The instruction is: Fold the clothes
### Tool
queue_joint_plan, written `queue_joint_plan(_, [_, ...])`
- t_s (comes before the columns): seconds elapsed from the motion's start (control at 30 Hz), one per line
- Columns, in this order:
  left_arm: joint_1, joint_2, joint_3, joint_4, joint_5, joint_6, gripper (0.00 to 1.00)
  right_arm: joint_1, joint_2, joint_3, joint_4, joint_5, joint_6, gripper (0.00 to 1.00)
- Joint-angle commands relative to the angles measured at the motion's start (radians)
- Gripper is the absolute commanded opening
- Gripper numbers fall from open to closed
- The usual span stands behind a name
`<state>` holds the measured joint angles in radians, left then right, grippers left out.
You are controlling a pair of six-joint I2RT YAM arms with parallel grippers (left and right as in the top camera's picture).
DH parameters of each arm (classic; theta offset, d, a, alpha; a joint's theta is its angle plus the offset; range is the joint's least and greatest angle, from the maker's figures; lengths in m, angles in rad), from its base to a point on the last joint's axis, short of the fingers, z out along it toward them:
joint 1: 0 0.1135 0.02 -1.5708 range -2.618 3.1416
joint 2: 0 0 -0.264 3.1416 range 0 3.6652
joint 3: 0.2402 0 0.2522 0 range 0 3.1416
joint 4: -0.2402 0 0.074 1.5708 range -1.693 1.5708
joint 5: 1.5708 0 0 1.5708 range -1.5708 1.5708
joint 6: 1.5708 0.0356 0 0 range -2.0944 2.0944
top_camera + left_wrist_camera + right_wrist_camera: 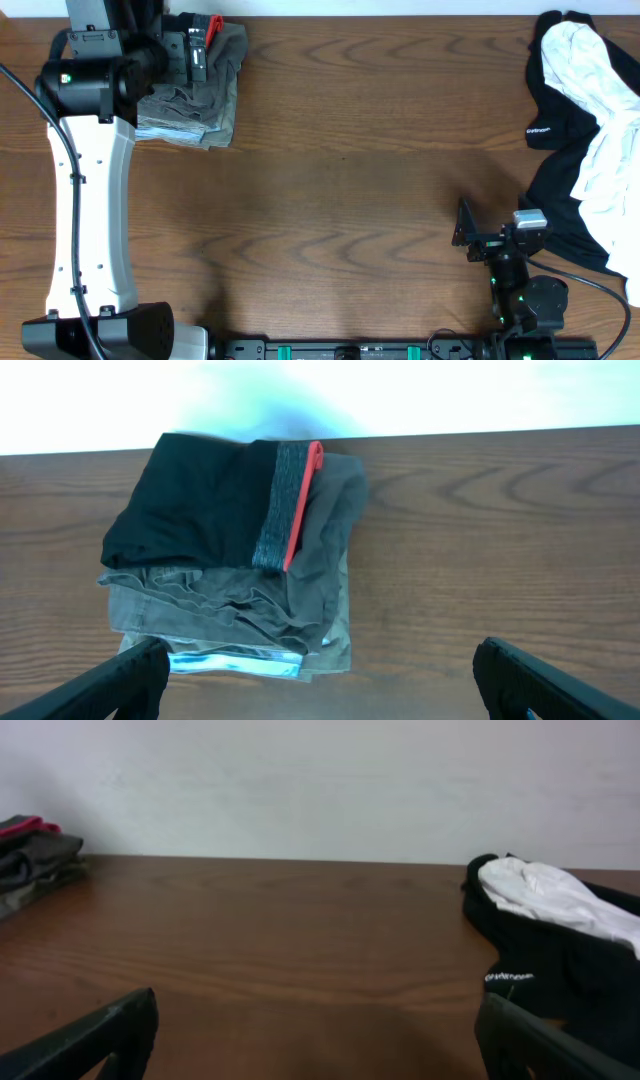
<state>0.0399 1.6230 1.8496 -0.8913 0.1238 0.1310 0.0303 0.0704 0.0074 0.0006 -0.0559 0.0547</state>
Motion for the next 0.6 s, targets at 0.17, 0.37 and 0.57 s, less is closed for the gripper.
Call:
queue_joint_plan(0.17, [0.001,-0.006,0.002,-0.002,-0.008,-0.005,0.98,0.007,-0.066,-0.002,-0.071,-0.011,-0.007,0.99])
queue_joint_plan(0.37, [0.001,-0.006,0.002,-0.002,-0.008,-0.005,0.98,0.006,-0.066,-0.002,-0.071,-0.007,-0.008,0.99])
queue_joint_plan(0.57, [0.001,-0.006,0.002,-0.002,-0.008,-0.005,0.98,0.003,-0.065,-0.002,-0.071,-0.007,-0.008,0.99])
